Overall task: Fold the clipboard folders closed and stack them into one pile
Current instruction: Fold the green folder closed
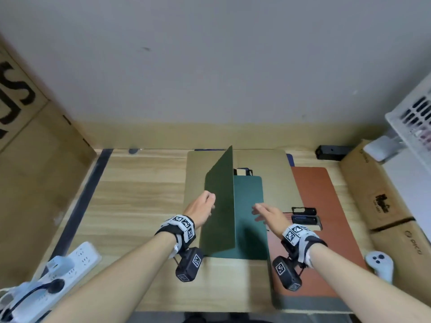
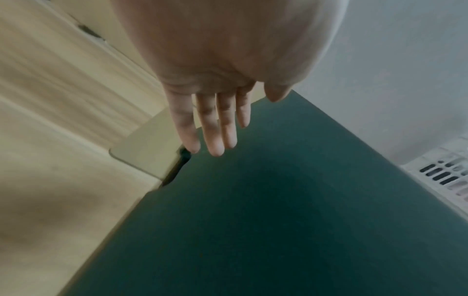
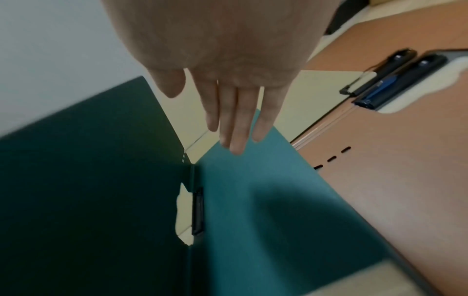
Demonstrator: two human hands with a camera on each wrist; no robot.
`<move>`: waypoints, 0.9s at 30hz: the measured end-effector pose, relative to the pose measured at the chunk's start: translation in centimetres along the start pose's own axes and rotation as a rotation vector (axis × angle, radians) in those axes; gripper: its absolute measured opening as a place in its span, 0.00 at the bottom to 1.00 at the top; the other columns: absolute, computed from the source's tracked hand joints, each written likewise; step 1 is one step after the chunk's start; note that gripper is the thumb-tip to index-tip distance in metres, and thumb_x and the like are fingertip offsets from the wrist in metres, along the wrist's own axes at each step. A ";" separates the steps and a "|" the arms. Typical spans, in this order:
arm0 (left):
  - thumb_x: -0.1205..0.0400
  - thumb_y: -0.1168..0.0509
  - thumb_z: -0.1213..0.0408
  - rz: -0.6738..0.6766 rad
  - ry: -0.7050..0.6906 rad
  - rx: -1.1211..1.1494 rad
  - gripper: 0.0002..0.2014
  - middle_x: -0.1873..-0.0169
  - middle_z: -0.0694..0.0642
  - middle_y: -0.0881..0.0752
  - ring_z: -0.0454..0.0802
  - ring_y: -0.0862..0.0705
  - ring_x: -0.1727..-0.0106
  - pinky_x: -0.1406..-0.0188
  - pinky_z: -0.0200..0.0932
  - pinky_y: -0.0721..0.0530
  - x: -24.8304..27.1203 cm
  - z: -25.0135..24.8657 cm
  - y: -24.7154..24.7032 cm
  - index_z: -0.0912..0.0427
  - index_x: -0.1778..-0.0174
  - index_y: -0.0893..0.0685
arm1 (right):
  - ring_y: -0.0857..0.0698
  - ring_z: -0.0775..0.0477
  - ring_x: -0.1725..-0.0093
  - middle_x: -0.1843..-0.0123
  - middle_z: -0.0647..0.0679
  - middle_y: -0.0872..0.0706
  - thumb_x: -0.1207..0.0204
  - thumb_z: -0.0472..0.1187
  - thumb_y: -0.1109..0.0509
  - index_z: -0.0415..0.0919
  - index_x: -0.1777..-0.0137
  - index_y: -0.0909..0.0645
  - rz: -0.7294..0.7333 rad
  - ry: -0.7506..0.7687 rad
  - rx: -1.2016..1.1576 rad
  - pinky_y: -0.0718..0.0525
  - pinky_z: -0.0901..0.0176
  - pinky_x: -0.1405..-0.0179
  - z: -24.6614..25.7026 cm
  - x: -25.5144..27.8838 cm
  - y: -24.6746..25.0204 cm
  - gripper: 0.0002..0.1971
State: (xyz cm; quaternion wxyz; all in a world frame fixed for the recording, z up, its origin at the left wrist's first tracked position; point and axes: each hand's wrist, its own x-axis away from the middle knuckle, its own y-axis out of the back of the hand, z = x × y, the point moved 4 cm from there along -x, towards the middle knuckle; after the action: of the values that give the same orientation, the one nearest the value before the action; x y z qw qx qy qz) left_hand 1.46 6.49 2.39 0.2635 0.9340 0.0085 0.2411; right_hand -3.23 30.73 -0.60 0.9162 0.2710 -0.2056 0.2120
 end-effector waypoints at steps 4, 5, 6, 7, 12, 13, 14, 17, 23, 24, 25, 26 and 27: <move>0.15 0.49 0.49 0.022 0.101 -0.139 0.14 0.55 0.53 0.13 0.55 0.13 0.53 0.51 0.50 0.17 -0.3 2.6 -3.3 0.51 0.51 0.22 | 0.12 0.42 0.45 0.37 0.45 0.14 0.20 0.65 0.44 0.44 0.33 0.22 0.063 -0.180 -0.321 0.17 0.43 0.38 -2.3 -0.4 -0.1 0.29; 0.15 0.48 0.51 0.018 0.120 -0.167 0.12 0.54 0.53 0.13 0.56 0.13 0.51 0.50 0.50 0.18 -0.3 3.2 -3.9 0.51 0.49 0.21 | 0.15 0.41 0.38 0.32 0.45 0.17 0.23 0.67 0.40 0.44 0.28 0.24 0.038 -0.214 -0.332 0.18 0.41 0.35 -3.0 -0.6 -0.3 0.33; 0.15 0.46 0.53 0.014 0.154 -0.188 0.11 0.53 0.53 0.13 0.56 0.14 0.50 0.48 0.50 0.18 -0.2 3.8 -4.3 0.52 0.47 0.21 | 0.19 0.40 0.32 0.29 0.45 0.20 0.24 0.65 0.36 0.43 0.23 0.28 0.019 -0.227 -0.335 0.20 0.40 0.31 -3.6 -0.9 -0.4 0.36; 0.15 0.44 0.55 0.002 0.187 -0.198 0.11 0.51 0.53 0.13 0.56 0.15 0.48 0.46 0.49 0.18 -0.3 4.6 -4.6 0.53 0.45 0.20 | 0.21 0.41 0.30 0.27 0.45 0.22 0.23 0.59 0.33 0.40 0.21 0.32 -0.004 -0.217 -0.301 0.23 0.40 0.29 -4.3 -1.3 -0.4 0.36; 0.18 0.37 0.62 -0.058 0.321 -0.231 0.19 0.37 0.60 0.17 0.59 0.17 0.39 0.43 0.45 0.23 -0.5 8.6 -5.5 0.63 0.31 0.24 | 0.17 0.45 0.40 0.38 0.46 0.16 0.27 0.36 0.29 0.38 0.35 0.22 -0.042 -0.152 -0.001 0.22 0.52 0.32 -7.0 -2.6 -1.5 0.20; 0.19 0.37 0.63 -0.059 0.338 -0.232 0.21 0.36 0.62 0.18 0.59 0.18 0.39 0.42 0.45 0.24 -0.5 9.2 -5.7 0.65 0.30 0.25 | 0.17 0.44 0.40 0.38 0.44 0.16 0.30 0.40 0.28 0.39 0.36 0.22 -0.057 -0.153 0.054 0.22 0.50 0.32 -7.7 -3.1 -1.8 0.21; 0.19 0.36 0.65 -0.049 0.367 -0.225 0.22 0.34 0.63 0.19 0.60 0.19 0.38 0.42 0.45 0.24 -0.3 9.8 -5.8 0.67 0.28 0.27 | 0.18 0.42 0.38 0.35 0.41 0.17 0.32 0.43 0.28 0.39 0.34 0.22 -0.074 -0.169 0.096 0.23 0.47 0.30 -8.9 -3.8 -2.2 0.24; 0.19 0.35 0.67 -0.027 0.415 -0.149 0.25 0.30 0.63 0.23 0.58 0.22 0.34 0.36 0.45 0.26 -0.5 11.4 -6.1 0.68 0.26 0.30 | 0.23 0.37 0.31 0.30 0.37 0.24 0.30 0.43 0.27 0.36 0.27 0.26 -0.158 -0.193 0.091 0.28 0.41 0.25 -10.1 -5.0 -3.1 0.30; 0.26 0.25 0.65 0.007 0.448 0.058 0.05 0.53 0.60 0.09 0.57 0.11 0.51 0.46 0.48 0.13 -1.9 13.5 -5.0 0.59 0.62 0.16 | 0.14 0.43 0.45 0.46 0.48 0.13 0.34 0.42 0.23 0.43 0.39 0.21 -0.227 -0.319 -0.145 0.19 0.49 0.35 -9.0 -5.1 -4.4 0.22; 0.26 0.25 0.68 0.007 0.452 0.075 0.07 0.57 0.59 0.09 0.58 0.10 0.51 0.46 0.49 0.12 -2.0 13.8 -4.7 0.57 0.66 0.17 | 0.13 0.43 0.46 0.46 0.48 0.11 0.34 0.41 0.23 0.44 0.43 0.19 -0.227 -0.320 -0.148 0.18 0.48 0.35 -9.0 -5.1 -4.4 0.19; 0.26 0.25 0.70 0.000 0.452 0.100 0.09 0.59 0.58 0.11 0.58 0.11 0.50 0.45 0.51 0.13 -2.0 14.1 -4.0 0.56 0.65 0.19 | 0.12 0.42 0.46 0.47 0.48 0.10 0.34 0.40 0.23 0.47 0.47 0.18 -0.223 -0.320 -0.129 0.17 0.47 0.36 -8.4 -5.0 -4.8 0.14; 0.26 0.25 0.71 -0.002 0.455 0.122 0.10 0.59 0.56 0.12 0.58 0.11 0.50 0.43 0.54 0.13 -1.8 14.3 -3.1 0.55 0.63 0.20 | 0.12 0.42 0.47 0.48 0.47 0.09 0.33 0.39 0.24 0.49 0.51 0.18 -0.224 -0.305 -0.095 0.16 0.45 0.37 -8.3 -5.5 -5.4 0.12; 0.27 0.25 0.71 -0.016 0.451 0.140 0.11 0.58 0.55 0.14 0.58 0.12 0.49 0.43 0.57 0.13 -1.7 14.8 -2.1 0.55 0.59 0.21 | 0.11 0.41 0.47 0.48 0.47 0.09 0.34 0.39 0.25 0.50 0.52 0.18 -0.235 -0.274 -0.065 0.15 0.43 0.37 -8.5 -6.1 -6.2 0.12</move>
State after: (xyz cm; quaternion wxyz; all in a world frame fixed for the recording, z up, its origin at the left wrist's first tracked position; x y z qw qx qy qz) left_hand 6.89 0.85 -10.45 0.1913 0.8724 0.0916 0.4405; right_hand -2.99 29.29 -12.68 0.9063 0.2898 -0.3021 0.0579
